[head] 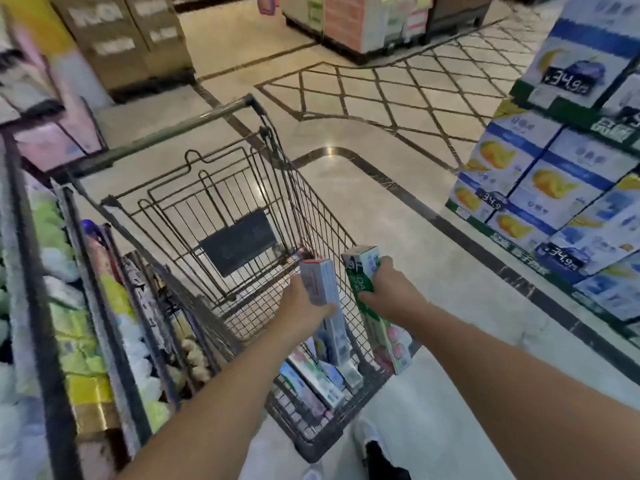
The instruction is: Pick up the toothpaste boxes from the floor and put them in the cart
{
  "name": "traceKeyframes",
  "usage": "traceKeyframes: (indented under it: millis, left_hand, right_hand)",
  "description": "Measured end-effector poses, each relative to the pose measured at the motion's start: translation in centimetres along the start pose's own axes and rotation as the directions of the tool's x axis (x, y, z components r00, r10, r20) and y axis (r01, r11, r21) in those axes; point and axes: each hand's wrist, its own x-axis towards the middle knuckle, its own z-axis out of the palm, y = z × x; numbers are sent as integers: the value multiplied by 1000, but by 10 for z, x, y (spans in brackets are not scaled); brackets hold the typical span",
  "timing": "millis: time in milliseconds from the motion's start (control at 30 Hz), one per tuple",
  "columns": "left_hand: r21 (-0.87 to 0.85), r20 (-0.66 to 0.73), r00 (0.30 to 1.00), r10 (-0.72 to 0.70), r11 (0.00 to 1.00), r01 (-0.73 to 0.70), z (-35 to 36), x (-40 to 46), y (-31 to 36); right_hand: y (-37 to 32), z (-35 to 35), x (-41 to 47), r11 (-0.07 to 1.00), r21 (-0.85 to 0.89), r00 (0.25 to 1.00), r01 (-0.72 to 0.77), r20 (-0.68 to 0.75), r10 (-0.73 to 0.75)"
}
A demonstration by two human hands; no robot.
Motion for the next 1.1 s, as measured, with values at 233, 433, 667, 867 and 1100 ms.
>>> traceKeyframes:
  millis: [233,433,667,867,1100]
  left_hand:
    - [-197,43,974,-224,954,228,70,99,-58]
    - [-237,63,945,-320,915,326,125,169,-120]
    - [-93,113,904,-412,902,422,160,203,-170]
    - [224,-78,917,-392,889,399,165,214,-175]
    - [234,-145,883,-446,852,468,169,215,-188]
  right_hand:
    - [57,78,126,989,-145,981,-11,189,39]
    - [107,155,200,984,-157,958,-79,262,119]
    - [135,209,235,973,-227,930,-42,348,121]
    - [132,223,246,962,-272,902,-16,410,131]
    - [140,240,240,976,-215,874,-39,467,137]
